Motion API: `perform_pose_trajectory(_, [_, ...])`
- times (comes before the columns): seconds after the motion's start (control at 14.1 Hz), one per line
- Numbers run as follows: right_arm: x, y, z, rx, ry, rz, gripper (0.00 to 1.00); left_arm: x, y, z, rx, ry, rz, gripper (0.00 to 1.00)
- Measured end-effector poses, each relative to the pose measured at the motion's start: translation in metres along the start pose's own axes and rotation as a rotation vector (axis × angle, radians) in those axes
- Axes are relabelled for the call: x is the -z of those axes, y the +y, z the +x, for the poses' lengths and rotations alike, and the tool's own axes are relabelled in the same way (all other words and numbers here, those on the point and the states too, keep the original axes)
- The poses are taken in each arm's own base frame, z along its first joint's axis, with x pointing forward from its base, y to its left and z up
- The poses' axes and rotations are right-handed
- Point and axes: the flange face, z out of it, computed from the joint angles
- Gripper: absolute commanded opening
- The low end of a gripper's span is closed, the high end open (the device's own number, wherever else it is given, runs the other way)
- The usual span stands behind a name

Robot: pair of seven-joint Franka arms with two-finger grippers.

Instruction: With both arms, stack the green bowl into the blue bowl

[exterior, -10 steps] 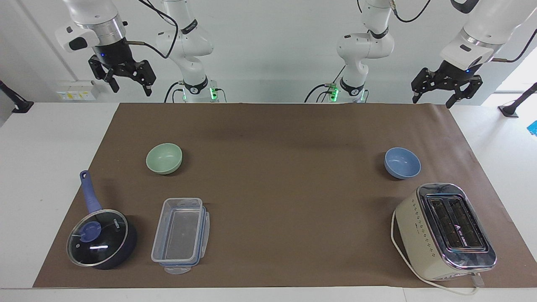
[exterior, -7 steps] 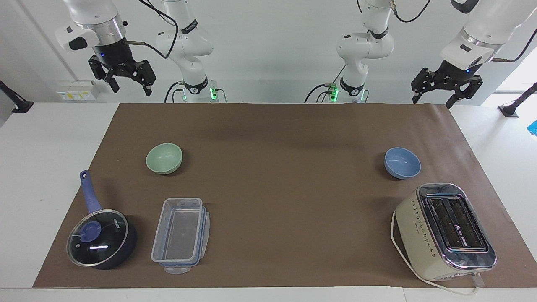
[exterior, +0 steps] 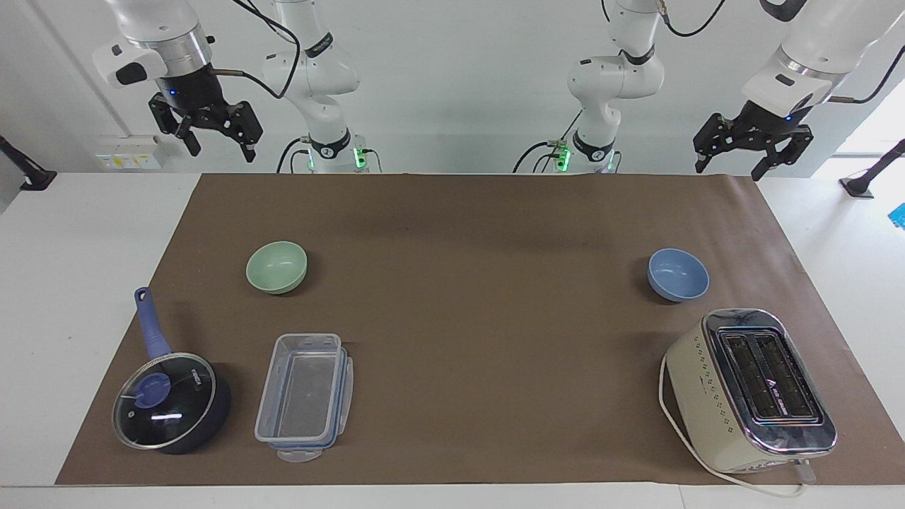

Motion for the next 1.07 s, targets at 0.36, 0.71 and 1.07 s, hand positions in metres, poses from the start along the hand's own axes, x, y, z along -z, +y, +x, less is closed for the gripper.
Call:
perform_pose_trajectory(0.36, [-0.0004, 0.0034, 0.0004, -0.007, -0.001, 0.000, 1.00, -0.0003, 0.0001, -0.0003, 0.001, -0.001, 0.000, 1.00])
perform_pose_trajectory(0.71, [-0.0005, 0.0038, 0.0004, -0.002, -0.001, 0.000, 1.00, -0.0011, 0.0005, -0.0004, 0.000, -0.003, 0.000, 1.00])
perform_pose_trajectory(1.07, [-0.0007, 0.0034, 0.0002, 0.023, -0.003, 0.000, 1.00, -0.0023, 0.0006, -0.0005, 0.001, -0.005, -0.001, 1.00])
